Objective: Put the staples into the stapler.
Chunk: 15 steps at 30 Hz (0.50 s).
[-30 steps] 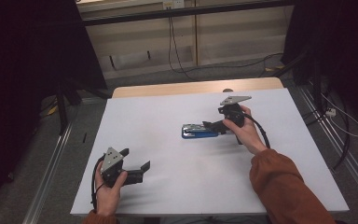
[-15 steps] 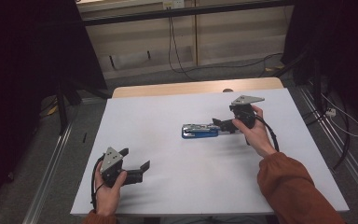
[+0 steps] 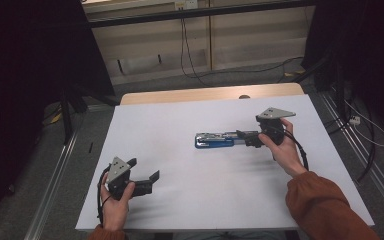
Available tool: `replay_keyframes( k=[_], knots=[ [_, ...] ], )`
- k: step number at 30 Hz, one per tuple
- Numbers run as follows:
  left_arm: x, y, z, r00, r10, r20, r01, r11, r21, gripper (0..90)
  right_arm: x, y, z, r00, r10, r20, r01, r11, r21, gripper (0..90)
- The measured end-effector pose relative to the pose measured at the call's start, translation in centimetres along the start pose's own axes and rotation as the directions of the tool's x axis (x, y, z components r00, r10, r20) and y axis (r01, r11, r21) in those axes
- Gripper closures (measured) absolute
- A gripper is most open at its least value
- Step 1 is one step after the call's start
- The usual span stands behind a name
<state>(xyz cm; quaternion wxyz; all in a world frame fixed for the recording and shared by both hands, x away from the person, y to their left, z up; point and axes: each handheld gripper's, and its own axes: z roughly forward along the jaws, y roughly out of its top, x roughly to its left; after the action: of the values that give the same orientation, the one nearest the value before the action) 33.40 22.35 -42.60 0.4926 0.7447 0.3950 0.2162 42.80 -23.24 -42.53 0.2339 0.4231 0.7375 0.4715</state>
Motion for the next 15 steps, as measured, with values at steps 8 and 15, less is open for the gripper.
replay_keyframes(
  k=[8,15],
  knots=[
    [0.1,0.1,0.2,0.9999,0.008,-0.010,-0.007,0.9998,0.016,4.8,-0.7,-0.8,-1.4,0.9987,0.033,0.038,-0.033,0.999,-0.013,3.5],
    [0.0,0.1,0.2,1.0000,0.006,-0.004,-0.006,0.9998,0.020,4.8,-0.9,-1.6,-2.7,0.9975,0.033,0.062,-0.031,0.999,-0.024,3.5]
  ],
)
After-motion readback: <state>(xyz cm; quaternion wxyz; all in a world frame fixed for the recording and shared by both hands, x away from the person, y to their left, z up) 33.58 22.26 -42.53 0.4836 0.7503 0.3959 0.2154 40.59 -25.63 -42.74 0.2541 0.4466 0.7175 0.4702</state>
